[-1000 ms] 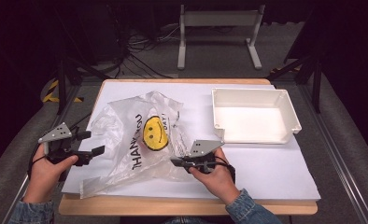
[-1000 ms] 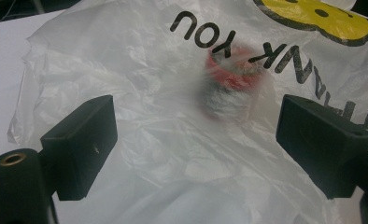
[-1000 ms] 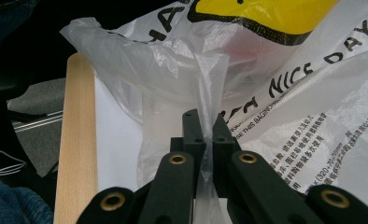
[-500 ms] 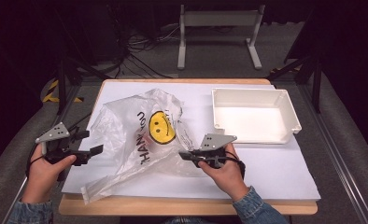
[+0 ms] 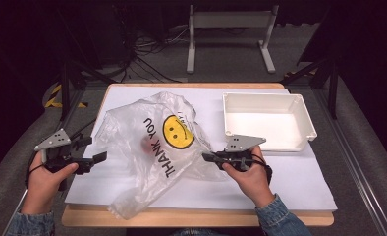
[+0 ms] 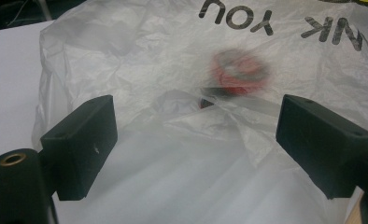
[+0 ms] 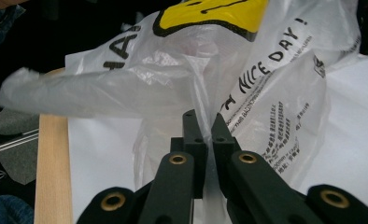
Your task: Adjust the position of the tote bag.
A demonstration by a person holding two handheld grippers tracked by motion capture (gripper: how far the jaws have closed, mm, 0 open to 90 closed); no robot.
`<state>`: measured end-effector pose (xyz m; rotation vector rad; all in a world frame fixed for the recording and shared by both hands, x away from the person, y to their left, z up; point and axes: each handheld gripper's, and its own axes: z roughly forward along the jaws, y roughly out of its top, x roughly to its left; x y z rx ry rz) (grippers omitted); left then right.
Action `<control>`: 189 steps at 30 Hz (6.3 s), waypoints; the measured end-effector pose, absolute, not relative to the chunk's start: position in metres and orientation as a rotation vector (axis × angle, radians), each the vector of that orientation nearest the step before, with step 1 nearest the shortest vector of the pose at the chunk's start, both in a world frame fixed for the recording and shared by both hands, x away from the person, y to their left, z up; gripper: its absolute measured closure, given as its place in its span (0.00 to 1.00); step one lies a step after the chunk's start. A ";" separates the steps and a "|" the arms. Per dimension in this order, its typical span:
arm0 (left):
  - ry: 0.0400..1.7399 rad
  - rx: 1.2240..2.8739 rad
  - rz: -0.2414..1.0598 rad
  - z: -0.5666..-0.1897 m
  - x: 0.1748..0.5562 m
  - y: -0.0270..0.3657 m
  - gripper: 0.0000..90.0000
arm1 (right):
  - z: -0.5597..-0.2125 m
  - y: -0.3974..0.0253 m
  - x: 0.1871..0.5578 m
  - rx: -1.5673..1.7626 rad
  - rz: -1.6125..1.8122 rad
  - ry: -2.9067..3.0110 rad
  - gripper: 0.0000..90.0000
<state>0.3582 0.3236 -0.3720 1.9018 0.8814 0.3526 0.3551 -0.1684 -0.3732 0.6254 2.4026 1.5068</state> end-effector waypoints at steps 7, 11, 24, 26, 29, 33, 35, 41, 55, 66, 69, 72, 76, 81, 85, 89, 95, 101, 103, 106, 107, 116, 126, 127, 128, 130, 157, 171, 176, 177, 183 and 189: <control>0.879 1.904 0.350 -0.373 0.359 0.323 0.15 | -0.371 -0.182 0.358 0.663 1.504 2.382 0.99; 0.881 1.904 0.348 -0.373 0.359 0.322 0.15 | -0.371 -0.193 0.363 0.706 1.509 2.369 0.99; 0.879 1.905 0.351 -0.372 0.358 0.323 0.15 | -0.377 -0.219 0.377 0.806 1.498 2.370 0.99; 0.879 1.904 0.350 -0.372 0.358 0.323 0.15 | -0.378 -0.224 0.379 0.824 1.493 2.369 0.99; 0.879 1.907 0.350 -0.372 0.358 0.323 0.15 | -0.380 -0.230 0.381 0.843 1.491 2.373 0.99; 0.878 1.909 0.350 -0.372 0.358 0.322 0.15 | -0.384 -0.235 0.384 0.869 1.488 2.382 0.99; 0.882 1.908 0.346 -0.373 0.358 0.322 0.15 | -0.388 -0.239 0.388 0.895 1.484 2.382 0.98; 0.882 1.911 0.341 -0.375 0.360 0.320 0.15 | -0.397 -0.246 0.393 0.948 1.468 2.380 0.98; 0.881 1.918 0.337 -0.376 0.361 0.319 0.15 | -0.418 -0.254 0.402 1.070 1.393 2.426 0.96; 0.880 1.918 0.335 -0.376 0.361 0.318 0.15 | -0.419 -0.253 0.403 1.089 1.350 2.453 0.88; 0.884 1.914 0.335 -0.376 0.360 0.318 0.15 | -0.413 -0.253 0.400 1.071 1.329 2.474 0.73; 0.881 1.916 0.338 -0.376 0.361 0.319 0.15 | -0.408 -0.253 0.398 1.051 1.332 2.475 0.61; 0.884 1.918 0.334 -0.376 0.359 0.318 0.15 | -0.396 -0.253 0.392 0.974 1.294 2.487 0.37; 0.890 1.913 0.342 -0.376 0.357 0.320 0.15 | -0.378 -0.252 0.384 0.890 1.249 2.545 0.25; 0.890 1.916 0.342 -0.376 0.355 0.322 0.15 | -0.361 -0.249 0.376 0.823 1.245 2.533 0.23; 0.898 1.917 0.349 -0.377 0.352 0.323 0.15 | -0.349 -0.238 0.371 0.769 1.278 2.506 0.22; 0.908 1.918 0.350 -0.377 0.349 0.325 0.15 | -0.341 -0.213 0.369 0.682 1.349 2.499 0.22; 0.913 1.917 0.347 -0.378 0.348 0.324 0.15 | -0.336 -0.188 0.374 0.638 1.431 2.451 0.20; 0.915 1.915 0.344 -0.379 0.349 0.323 0.15 | -0.335 -0.182 0.376 0.635 1.448 2.443 0.19; 0.911 1.920 0.339 -0.379 0.350 0.322 0.15 | -0.335 -0.177 0.379 0.638 1.450 2.444 0.18; 0.908 1.922 0.334 -0.379 0.350 0.321 0.15 | -0.336 -0.173 0.381 0.639 1.448 2.449 0.18; 0.897 1.927 0.327 -0.379 0.353 0.318 0.15 | -0.349 -0.146 0.395 0.654 1.435 2.500 0.18; 0.894 1.930 0.327 -0.380 0.355 0.317 0.15 | -0.370 -0.123 0.408 0.674 1.357 2.588 0.16; 0.894 1.932 0.328 -0.380 0.355 0.317 0.15 | -0.374 -0.120 0.409 0.679 1.344 2.594 0.16; 0.894 1.931 0.328 -0.380 0.355 0.317 0.15 | -0.375 -0.118 0.410 0.680 1.335 2.600 0.16; 0.894 1.931 0.326 -0.380 0.354 0.317 0.15 | -0.381 -0.114 0.412 0.685 1.318 2.615 0.16; 0.895 1.932 0.328 -0.381 0.355 0.318 0.15 | -0.426 -0.099 0.421 0.659 0.981 2.780 0.83; 0.867 1.926 0.335 -0.376 0.354 0.311 0.15 | -0.383 -0.128 0.418 0.715 1.273 2.564 0.97; 0.845 1.925 0.344 -0.373 0.355 0.303 0.15 | -0.377 -0.132 0.423 0.753 1.306 2.527 0.97; 0.836 1.929 0.347 -0.372 0.356 0.302 0.15 | -0.377 -0.133 0.424 0.767 1.307 2.524 0.97; 0.825 1.898 0.370 -0.365 0.363 0.294 0.15 | -0.375 -0.134 0.434 0.808 1.320 2.509 0.97; 0.817 1.881 0.390 -0.363 0.372 0.288 0.15 | -0.371 -0.136 0.440 0.830 1.331 2.487 0.97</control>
